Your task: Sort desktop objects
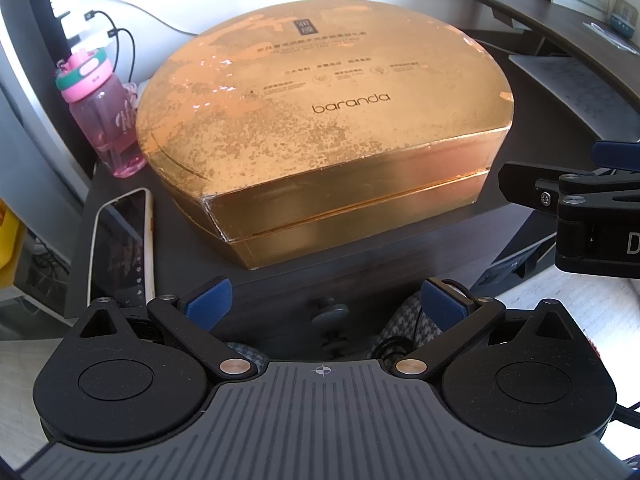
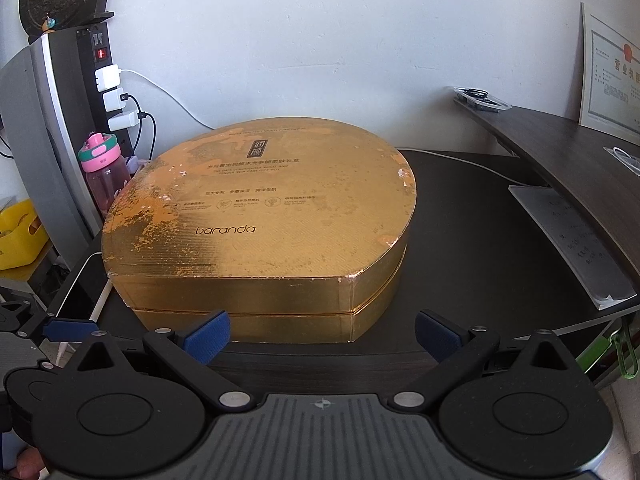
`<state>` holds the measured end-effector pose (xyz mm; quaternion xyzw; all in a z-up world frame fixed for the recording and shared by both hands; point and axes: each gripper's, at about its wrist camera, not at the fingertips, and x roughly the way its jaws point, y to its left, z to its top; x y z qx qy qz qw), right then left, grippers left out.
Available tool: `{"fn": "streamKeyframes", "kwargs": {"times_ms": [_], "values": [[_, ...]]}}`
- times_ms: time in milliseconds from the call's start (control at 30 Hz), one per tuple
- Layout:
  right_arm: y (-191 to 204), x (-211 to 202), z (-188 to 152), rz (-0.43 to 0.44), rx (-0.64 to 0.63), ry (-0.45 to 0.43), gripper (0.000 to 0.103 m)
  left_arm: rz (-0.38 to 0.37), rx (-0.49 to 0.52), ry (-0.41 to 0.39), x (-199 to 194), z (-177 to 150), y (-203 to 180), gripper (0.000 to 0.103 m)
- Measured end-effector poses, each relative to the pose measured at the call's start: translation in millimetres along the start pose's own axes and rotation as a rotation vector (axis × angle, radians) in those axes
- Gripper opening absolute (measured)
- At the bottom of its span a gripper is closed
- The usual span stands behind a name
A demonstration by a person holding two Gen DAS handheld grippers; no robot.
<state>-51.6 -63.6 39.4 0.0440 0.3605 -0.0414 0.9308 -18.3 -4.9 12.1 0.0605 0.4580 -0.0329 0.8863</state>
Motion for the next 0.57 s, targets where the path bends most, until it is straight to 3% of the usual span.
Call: {"fn": "streamKeyframes", "kwargs": {"times_ms": [567], "values": [[-3.8, 0.2, -2.8, -0.004, 0.010, 0.002, 0.101, 0.004, 0.006, -0.012, -1.2, -1.3, -2.0, 0.103]]}}
